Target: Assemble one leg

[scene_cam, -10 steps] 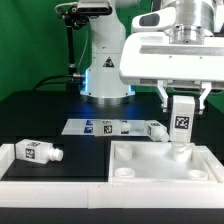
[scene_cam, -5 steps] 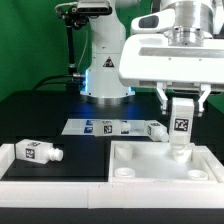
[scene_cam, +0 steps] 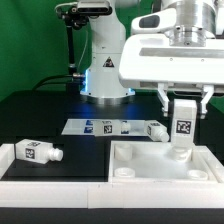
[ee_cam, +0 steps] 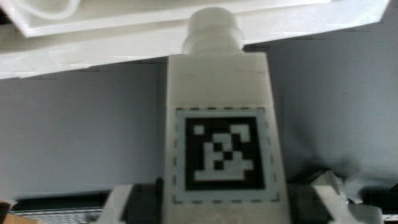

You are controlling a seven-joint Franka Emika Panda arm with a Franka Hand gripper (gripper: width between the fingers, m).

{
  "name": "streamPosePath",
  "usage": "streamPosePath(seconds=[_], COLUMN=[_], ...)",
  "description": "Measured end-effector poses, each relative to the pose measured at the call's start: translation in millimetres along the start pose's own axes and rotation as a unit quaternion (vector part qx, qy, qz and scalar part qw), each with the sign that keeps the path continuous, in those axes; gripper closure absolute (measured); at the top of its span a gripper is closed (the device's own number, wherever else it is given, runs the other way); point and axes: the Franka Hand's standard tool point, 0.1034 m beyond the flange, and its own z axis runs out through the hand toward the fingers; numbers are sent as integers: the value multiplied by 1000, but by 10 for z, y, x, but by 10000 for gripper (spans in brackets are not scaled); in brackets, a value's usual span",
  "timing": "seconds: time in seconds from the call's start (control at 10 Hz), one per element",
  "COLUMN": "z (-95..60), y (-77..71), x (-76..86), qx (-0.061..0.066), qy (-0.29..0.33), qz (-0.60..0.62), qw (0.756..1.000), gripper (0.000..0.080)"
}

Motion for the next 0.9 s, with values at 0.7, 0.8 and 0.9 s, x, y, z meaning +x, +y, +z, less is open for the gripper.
streamPosePath(seconds=[0.7,0.8,0.9], z=[103,116,129], y=[-235,-253,-268], x=[-285,-276,-268], qx=[2,3,3], qy=[0,5,10], qz=[-18,-20,-22], qw=[1000,1000,1000], gripper=[512,512,512])
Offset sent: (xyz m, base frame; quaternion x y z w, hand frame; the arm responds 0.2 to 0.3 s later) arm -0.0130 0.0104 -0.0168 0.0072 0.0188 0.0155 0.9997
